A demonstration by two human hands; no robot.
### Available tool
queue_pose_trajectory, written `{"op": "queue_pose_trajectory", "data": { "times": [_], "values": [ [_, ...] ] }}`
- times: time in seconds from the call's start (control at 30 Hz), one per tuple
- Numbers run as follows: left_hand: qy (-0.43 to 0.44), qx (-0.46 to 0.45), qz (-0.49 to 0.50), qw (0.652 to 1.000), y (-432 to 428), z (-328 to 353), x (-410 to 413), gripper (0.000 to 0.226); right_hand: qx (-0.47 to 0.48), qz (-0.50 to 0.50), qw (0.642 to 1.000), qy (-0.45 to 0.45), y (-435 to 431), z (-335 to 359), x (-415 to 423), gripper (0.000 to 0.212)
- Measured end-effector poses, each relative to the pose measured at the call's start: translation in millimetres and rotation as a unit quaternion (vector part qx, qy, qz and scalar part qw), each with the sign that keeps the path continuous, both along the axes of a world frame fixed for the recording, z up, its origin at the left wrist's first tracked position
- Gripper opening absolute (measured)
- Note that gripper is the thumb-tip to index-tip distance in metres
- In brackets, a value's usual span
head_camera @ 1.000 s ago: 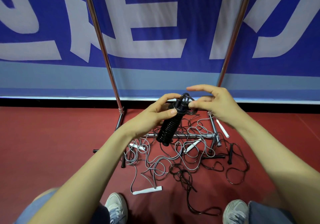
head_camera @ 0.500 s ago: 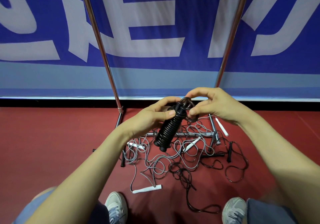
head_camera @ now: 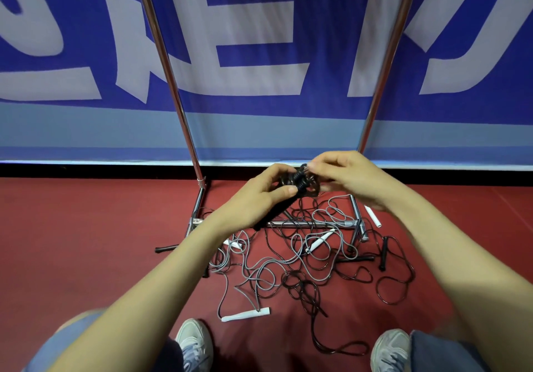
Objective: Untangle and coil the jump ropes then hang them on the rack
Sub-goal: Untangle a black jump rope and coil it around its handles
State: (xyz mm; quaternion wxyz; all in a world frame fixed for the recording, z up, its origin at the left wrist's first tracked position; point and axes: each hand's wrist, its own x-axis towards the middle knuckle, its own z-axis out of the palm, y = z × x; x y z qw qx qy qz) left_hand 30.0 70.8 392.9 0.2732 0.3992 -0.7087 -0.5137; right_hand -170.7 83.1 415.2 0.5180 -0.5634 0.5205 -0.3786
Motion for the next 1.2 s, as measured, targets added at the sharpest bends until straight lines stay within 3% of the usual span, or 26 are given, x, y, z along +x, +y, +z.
{"op": "queue_pose_trajectory", "data": {
  "times": [0.1, 0.23, 0.33, 0.5, 0.73, 1.0, 1.13, 1.2],
  "values": [
    [-0.017, 0.016, 0.005, 1.000, -0.2, 1.3, -1.9, 0.028, 0.035, -0.052, 0.997, -0.048, -4.0, -6.5, 7.1, 0.009],
    [-0.024, 0.045, 0.003, 0.999, -2.6, 4.8, -6.7, 0.022, 0.096, -0.116, 0.971, -0.185, -8.5, -7.2, 10.6, 0.015],
    [-0.022, 0.039, 0.051, 0.998, -0.8, -5.8, -15.7, 0.015, 0.117, -0.171, 0.957, -0.205, -13.6, -11.0, 7.7, 0.012],
    [0.012, 0.077, 0.063, 0.995, -1.1, -11.6, -21.9, 0.028, 0.122, -0.233, 0.932, -0.249, -21.2, -18.7, 5.0, 0.014],
    [0.034, 0.082, 0.050, 0.995, 2.7, -17.2, -20.5, 0.032, 0.073, -0.262, 0.940, -0.207, -30.8, -21.9, -3.0, 0.010],
    [0.023, 0.164, 0.013, 0.986, 6.6, -31.4, -25.8, 0.022, 0.087, -0.320, 0.929, -0.166, -36.1, -36.5, -14.2, 0.010],
    [0.003, 0.192, 0.017, 0.981, 12.1, -47.9, -29.1, 0.021, 0.005, -0.258, 0.965, 0.051, -34.1, -47.1, -8.8, 0.015],
    [0.026, 0.214, 0.032, 0.976, 14.4, -53.8, -29.6, 0.024, 0.008, -0.222, 0.973, 0.058, -32.3, -48.2, -8.4, 0.015]
  ]
}}
